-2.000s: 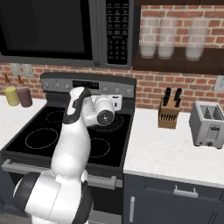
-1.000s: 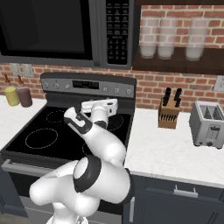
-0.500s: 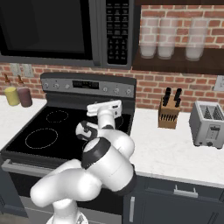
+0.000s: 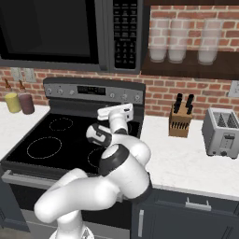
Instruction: Turn off the rear right burner of the stove.
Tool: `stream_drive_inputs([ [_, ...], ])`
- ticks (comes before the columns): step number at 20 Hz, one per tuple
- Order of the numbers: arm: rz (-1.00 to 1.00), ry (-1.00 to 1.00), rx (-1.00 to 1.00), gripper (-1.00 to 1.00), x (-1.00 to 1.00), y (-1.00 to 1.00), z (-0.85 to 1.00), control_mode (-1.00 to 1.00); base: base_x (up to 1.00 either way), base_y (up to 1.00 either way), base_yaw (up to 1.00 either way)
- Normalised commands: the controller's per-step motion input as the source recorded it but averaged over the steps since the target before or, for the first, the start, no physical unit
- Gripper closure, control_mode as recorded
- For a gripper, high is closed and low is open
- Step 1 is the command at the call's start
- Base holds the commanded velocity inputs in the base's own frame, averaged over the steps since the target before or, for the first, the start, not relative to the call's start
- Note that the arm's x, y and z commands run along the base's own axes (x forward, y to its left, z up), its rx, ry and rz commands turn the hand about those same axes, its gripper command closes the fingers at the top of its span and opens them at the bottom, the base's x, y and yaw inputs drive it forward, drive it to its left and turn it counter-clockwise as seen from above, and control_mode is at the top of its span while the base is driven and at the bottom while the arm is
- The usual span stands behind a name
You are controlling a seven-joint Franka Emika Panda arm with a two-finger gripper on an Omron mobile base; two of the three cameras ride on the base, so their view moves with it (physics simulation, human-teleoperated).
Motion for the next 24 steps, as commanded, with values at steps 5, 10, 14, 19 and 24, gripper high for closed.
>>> stream_drive_inputs([
  [5,0.00,0.00,-0.02,-1.00,0.39,0.00,0.00,-1.00,0.00,0.00,0.00],
  [10,0.00,0.00,-0.05,-1.00,0.39,0.01,-0.02,-1.00,0.00,0.00,0.00],
  [14,0.00,0.00,-0.06,-1.00,0.37,0.02,-0.07,-1.00,0.00,0.00,0.00],
  [19,0.00,0.00,-0.06,-1.00,0.39,0.00,-0.09,-1.00,0.00,0.00,0.00],
  [24,0.00,0.00,-0.03,-1.00,0.44,0.00,-0.07,-1.00,0.00,0.00,0.00],
])
